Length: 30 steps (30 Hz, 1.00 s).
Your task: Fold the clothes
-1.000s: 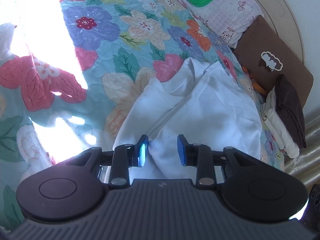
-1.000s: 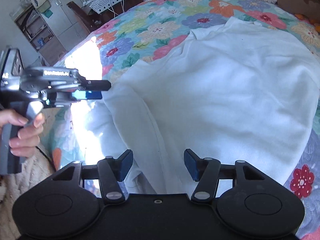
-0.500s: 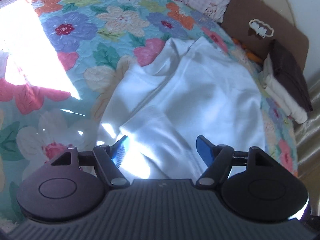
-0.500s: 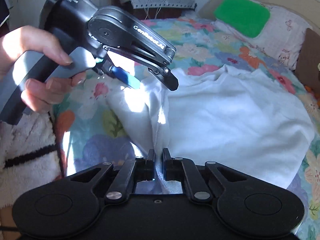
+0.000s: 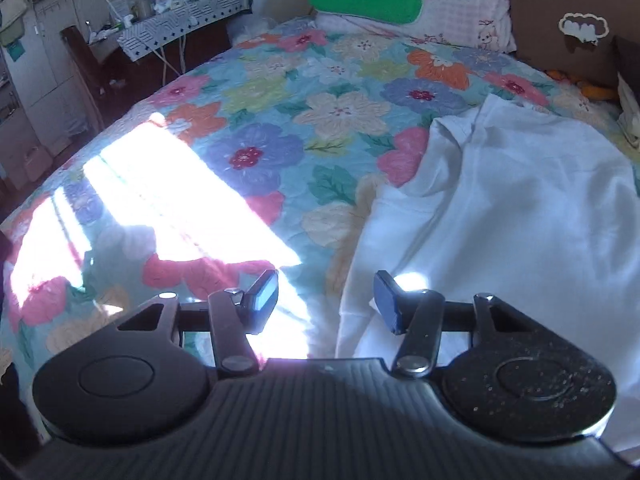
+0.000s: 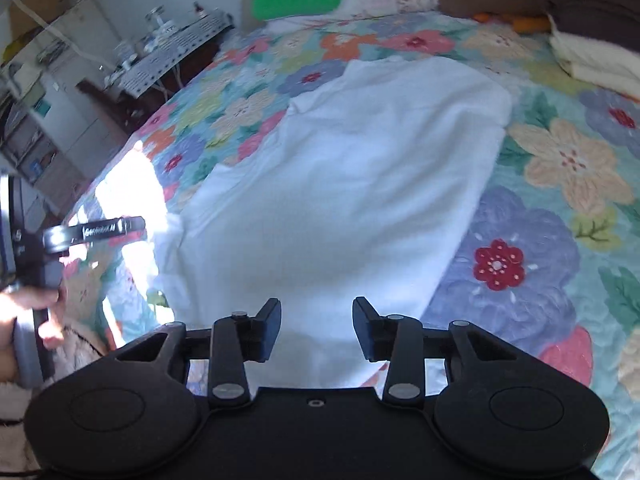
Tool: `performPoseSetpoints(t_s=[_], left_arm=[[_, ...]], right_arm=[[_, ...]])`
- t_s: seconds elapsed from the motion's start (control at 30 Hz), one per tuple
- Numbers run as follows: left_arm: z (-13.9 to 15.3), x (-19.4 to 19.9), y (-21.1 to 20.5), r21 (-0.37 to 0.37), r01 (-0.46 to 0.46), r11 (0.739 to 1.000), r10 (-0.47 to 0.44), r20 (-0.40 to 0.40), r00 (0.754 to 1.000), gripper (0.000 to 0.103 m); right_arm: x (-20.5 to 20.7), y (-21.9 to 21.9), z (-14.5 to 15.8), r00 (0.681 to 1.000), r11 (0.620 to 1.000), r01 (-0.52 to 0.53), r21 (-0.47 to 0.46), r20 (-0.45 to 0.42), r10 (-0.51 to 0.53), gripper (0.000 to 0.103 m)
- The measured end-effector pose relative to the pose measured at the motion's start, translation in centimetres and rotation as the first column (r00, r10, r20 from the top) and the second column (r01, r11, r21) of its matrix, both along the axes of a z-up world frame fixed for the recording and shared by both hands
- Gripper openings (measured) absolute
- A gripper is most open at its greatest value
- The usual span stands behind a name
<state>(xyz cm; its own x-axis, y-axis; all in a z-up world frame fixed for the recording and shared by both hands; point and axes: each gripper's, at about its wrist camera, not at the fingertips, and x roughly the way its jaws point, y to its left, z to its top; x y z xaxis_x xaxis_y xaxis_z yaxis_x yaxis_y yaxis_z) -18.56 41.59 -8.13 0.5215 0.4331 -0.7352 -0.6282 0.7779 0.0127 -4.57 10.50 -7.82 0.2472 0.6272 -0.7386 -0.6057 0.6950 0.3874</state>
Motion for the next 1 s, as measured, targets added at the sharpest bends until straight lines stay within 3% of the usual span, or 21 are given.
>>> performPoseSetpoints(t_s=[0.07, 0.17, 0.23, 0.37, 0.5, 0.57, 0.63, 0.73, 0.8, 0.83, 0.9, 1.0], left_arm=[[0.4, -0.1, 0.5, -0.126, 0.025, 0.992, -0.017, 0.064, 0.998, 0.061], [-0.3, 0.1, 0.7, -0.178, 0.041, 0.983, -0.034, 0.042, 0.999, 0.073], [-1.3, 0.3, 0.7, -0.164, 0.045, 0.985, -0.049, -0.022, 0.999, 0.077], [-2.5, -0.1, 1.6, -0.065, 0.011, 0.998, -0.020, -0.142, 0.990, 0.077], [-1.4, -1.3, 4.0, -0.009, -0.047, 0.999, 0.045, -0.154, 0.987, 0.077], [-1.3, -1.3, 4.7, -0.071, 0.009, 0.997, -0.019, -0.135, 0.991, 0.077], [-1.8, -0.6, 5.4, -0.204, 0.109, 0.973, -0.133, -0.105, 0.986, 0.077], [-3.4, 1.0, 5.7, -0.318, 0.189, 0.929, -0.227, -0.087, 0.970, 0.081], [-5.0, 2.0, 6.1, -0.347, 0.183, 0.920, -0.245, -0.146, 0.959, 0.082], [-5.6, 2.4, 6.1, -0.320, 0.182, 0.930, -0.250, -0.186, 0.950, 0.087], [-6.5, 2.5, 5.9, -0.282, 0.227, 0.932, -0.287, -0.194, 0.938, 0.097], [-6.7, 1.8, 6.4, -0.362, 0.247, 0.899, -0.304, -0.109, 0.946, 0.089]], right_arm=[[1.0, -1.2, 0.2, 0.998, 0.997, 0.060, 0.037, -0.033, -0.059, 0.053], [1.2, -1.7, -0.6, 0.991, 0.995, 0.091, 0.042, -0.099, -0.086, 0.058], [1.0, -1.6, -1.7, 0.987, 0.996, 0.087, 0.034, -0.135, -0.082, 0.061], [0.8, -1.6, -3.8, 0.979, 0.998, 0.055, -0.006, -0.198, -0.055, 0.061], [1.1, -2.0, -5.0, 0.960, 0.998, 0.058, -0.020, -0.274, -0.061, 0.062], [1.2, -2.0, -5.3, 0.958, 0.998, 0.041, -0.057, -0.281, -0.055, 0.064], [0.9, -1.5, -5.5, 0.966, 0.993, -0.014, -0.116, -0.259, -0.016, 0.064], [0.7, -1.5, -6.0, 0.948, 0.998, -0.033, -0.060, -0.319, 0.012, 0.064], [1.2, -1.8, -7.0, 0.901, 1.000, -0.005, 0.024, -0.434, 0.015, 0.064], [1.3, -1.9, -7.5, 0.879, 0.998, 0.008, 0.055, -0.476, 0.019, 0.064], [0.7, -1.1, -8.1, 0.882, 1.000, 0.006, 0.031, -0.472, 0.009, 0.066], [0.0, 0.4, -8.7, 0.899, 1.000, -0.006, 0.019, -0.438, 0.014, 0.066]])
